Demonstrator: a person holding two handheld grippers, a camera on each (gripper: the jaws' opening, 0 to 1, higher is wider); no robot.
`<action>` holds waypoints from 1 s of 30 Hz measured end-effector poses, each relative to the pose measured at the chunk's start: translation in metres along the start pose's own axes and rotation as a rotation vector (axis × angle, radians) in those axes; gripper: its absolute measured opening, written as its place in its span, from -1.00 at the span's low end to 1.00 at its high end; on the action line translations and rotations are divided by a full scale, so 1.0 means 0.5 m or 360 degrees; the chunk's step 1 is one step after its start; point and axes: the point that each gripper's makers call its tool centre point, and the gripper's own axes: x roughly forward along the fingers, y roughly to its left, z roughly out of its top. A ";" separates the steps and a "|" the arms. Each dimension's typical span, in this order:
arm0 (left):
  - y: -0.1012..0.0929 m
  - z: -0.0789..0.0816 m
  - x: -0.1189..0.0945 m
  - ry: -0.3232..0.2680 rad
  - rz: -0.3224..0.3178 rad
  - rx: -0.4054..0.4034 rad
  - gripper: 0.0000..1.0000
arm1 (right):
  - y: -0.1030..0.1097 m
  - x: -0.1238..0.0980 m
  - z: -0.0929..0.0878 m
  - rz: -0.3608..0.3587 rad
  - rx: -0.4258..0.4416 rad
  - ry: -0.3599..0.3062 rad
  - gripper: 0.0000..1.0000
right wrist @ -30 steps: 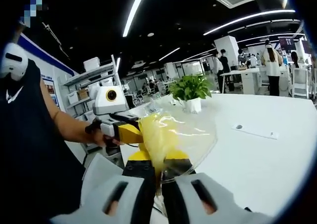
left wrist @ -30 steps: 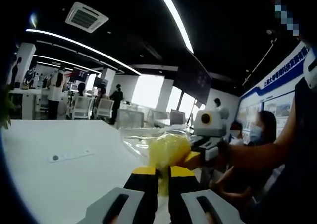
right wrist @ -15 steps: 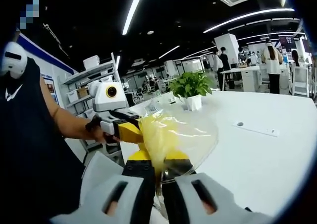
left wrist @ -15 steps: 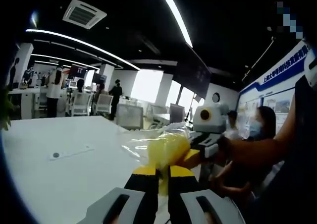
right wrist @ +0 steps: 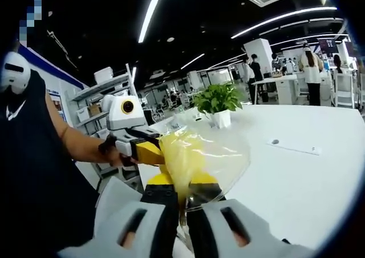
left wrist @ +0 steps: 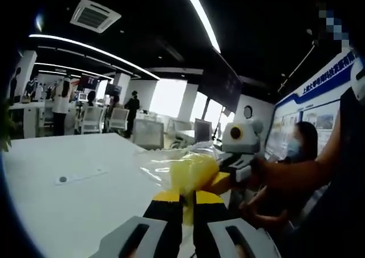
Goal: Compare the silicone blocks by pressing each to a similar depth, holding the contact briefly, and releasing to observe deformation and rebound differences across the visible hardness samples.
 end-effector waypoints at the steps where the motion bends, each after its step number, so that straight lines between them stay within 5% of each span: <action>1: -0.001 0.000 -0.001 -0.0005 -0.0008 -0.0031 -0.94 | 0.002 -0.001 0.000 0.0003 -0.0009 0.0000 -1.00; 7: -0.003 0.000 0.003 0.0017 -0.0008 0.0002 -0.95 | 0.002 -0.003 -0.002 0.0017 0.0034 -0.0001 -1.00; 30: 0.000 0.019 -0.005 -0.0049 0.0005 -0.0010 -0.96 | 0.005 0.001 0.022 0.0002 -0.0142 -0.0061 -0.89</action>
